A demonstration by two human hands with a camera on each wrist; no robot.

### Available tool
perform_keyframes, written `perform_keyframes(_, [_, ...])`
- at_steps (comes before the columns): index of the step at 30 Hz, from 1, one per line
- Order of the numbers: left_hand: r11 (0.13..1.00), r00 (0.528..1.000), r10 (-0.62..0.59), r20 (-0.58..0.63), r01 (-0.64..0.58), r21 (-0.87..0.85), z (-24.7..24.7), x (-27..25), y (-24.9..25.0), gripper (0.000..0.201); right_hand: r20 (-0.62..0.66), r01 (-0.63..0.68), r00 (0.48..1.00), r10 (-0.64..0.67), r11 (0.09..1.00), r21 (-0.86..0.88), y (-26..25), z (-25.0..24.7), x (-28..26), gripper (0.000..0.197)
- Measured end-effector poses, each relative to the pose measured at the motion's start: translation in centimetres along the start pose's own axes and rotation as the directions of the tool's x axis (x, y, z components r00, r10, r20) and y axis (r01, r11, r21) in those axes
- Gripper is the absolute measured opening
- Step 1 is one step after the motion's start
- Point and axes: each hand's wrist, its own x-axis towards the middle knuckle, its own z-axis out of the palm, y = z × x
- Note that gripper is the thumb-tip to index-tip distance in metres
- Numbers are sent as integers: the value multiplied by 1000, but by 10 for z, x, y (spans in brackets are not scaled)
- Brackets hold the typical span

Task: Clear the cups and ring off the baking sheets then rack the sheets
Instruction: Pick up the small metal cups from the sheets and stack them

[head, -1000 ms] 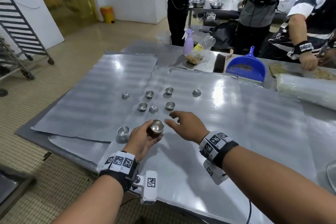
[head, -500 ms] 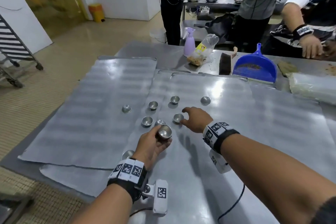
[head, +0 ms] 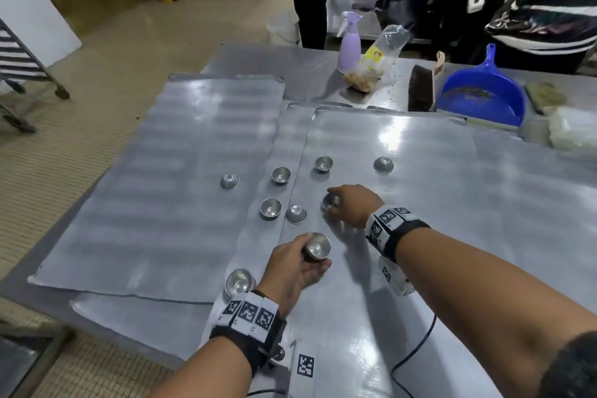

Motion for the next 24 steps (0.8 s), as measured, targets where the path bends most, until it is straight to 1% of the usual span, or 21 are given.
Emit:
perform_keyframes(2, [1000, 1000, -1, -4, 1, -10, -2, 1, -1, 29, -7, 0, 1000, 0, 1000, 4, 3, 0, -6, 53])
perform_keyframes(5, [1000, 1000, -1, -6, 1, -18, -1, 0, 0, 34, -18, -13, 1000, 13, 1000, 13, 13, 7, -23, 32])
perform_keyframes(7, [1000, 1000, 0, -7, 0, -27, 2, -2, 0, 35, -67, -64, 995, 69, 996, 64, 20, 15, -40, 25])
perform_keyframes(9, [999, 1000, 1, -5, -2, -42, 7, -5, 0, 36, -130, -100, 984, 119, 984, 145, 27, 19, -60, 24])
perform_keyframes(12, [996, 1000, 28, -4, -28, -81, 16, -10, -5, 34, -96, -88, 990, 108, 978, 191, 40, 18, -84, 27])
perform_keyframes(13, [995, 999, 38, -5, -38, -93, 20, -13, -7, 34, -112, -79, 988, 105, 973, 217, 44, 16, -93, 30])
perform_keyframes(14, [994, 999, 45, -7, -46, -100, 23, -14, -10, 36, -143, -62, 985, 100, 967, 249, 46, 15, -102, 34])
perform_keyframes(16, [994, 999, 50, 4, -50, -97, 30, -19, -15, 48, -226, -7, 971, 78, 955, 298, 45, 10, -122, 38])
perform_keyframes(19, [996, 999, 39, 33, -36, -82, 41, -33, -21, 65, -324, 91, 946, 24, 938, 335, 36, 5, -150, 40])
perform_keyframes(21, [994, 998, 40, 52, -34, -101, 50, -41, -25, 67, -368, 138, 930, -2, 929, 343, 31, 5, -161, 45])
perform_keyframes(24, [991, 994, 65, 87, -54, -122, 64, -53, -34, 60, -389, 170, 920, -37, 934, 314, 28, 8, -177, 50])
